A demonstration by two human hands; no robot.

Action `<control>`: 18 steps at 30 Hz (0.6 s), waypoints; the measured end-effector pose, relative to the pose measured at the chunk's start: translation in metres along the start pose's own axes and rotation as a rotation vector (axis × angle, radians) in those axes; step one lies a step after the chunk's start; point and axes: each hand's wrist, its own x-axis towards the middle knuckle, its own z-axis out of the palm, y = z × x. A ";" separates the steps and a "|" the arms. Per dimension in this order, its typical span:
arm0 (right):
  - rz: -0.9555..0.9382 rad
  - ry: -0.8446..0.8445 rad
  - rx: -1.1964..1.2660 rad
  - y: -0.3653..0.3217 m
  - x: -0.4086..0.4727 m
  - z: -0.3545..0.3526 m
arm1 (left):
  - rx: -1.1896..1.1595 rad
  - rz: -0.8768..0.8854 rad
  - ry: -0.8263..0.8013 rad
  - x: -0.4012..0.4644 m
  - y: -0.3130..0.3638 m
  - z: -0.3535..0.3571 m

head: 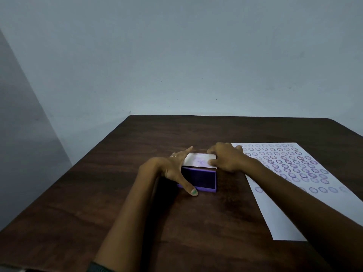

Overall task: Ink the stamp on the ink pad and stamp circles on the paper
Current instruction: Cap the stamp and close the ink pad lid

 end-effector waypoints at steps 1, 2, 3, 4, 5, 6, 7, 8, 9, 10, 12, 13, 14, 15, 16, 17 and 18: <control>0.006 -0.002 0.003 -0.002 0.001 0.001 | 0.008 -0.001 0.008 -0.001 0.001 0.000; 0.013 0.006 0.009 -0.004 0.002 0.001 | 0.013 -0.003 0.012 -0.001 0.002 0.000; 0.017 0.012 0.013 -0.005 0.002 0.000 | 0.011 -0.009 0.012 -0.002 0.003 0.000; 0.017 0.014 0.015 -0.006 0.002 0.000 | 0.003 -0.017 0.010 -0.003 0.003 -0.001; 0.017 0.014 0.013 -0.006 0.002 -0.001 | -0.003 -0.023 0.005 -0.003 0.004 -0.001; 0.015 0.020 0.004 -0.006 0.002 -0.002 | -0.006 -0.023 0.002 -0.004 0.004 -0.001; 0.012 0.030 -0.009 -0.006 0.001 -0.004 | -0.006 -0.020 0.002 -0.004 0.003 -0.001; 0.007 0.047 -0.022 -0.006 0.000 -0.006 | -0.003 -0.018 0.005 -0.005 0.003 -0.001; -0.002 0.068 -0.034 -0.006 0.000 -0.008 | -0.004 -0.020 0.009 -0.005 0.003 -0.001; -0.009 0.091 -0.039 -0.006 -0.001 -0.010 | -0.010 -0.023 0.011 -0.005 0.003 -0.001; -0.010 0.154 -0.008 -0.006 -0.003 -0.015 | -0.027 -0.030 0.007 -0.005 0.004 -0.002; -0.002 0.190 0.029 -0.005 -0.005 -0.018 | -0.032 -0.030 0.009 -0.005 0.004 -0.002; 0.006 0.218 0.064 -0.005 -0.007 -0.020 | -0.039 -0.029 0.017 -0.005 0.004 -0.002; 0.009 0.237 0.089 -0.004 -0.009 -0.023 | -0.051 -0.028 0.026 -0.004 0.004 -0.002; 0.008 0.246 0.104 -0.004 -0.013 -0.024 | -0.064 -0.028 0.032 -0.004 0.003 -0.002; 0.002 0.253 0.116 -0.004 -0.016 -0.025 | -0.074 -0.024 0.036 -0.003 0.002 -0.002; -0.006 0.261 0.127 -0.005 -0.020 -0.026 | -0.080 -0.018 0.036 -0.003 0.001 -0.002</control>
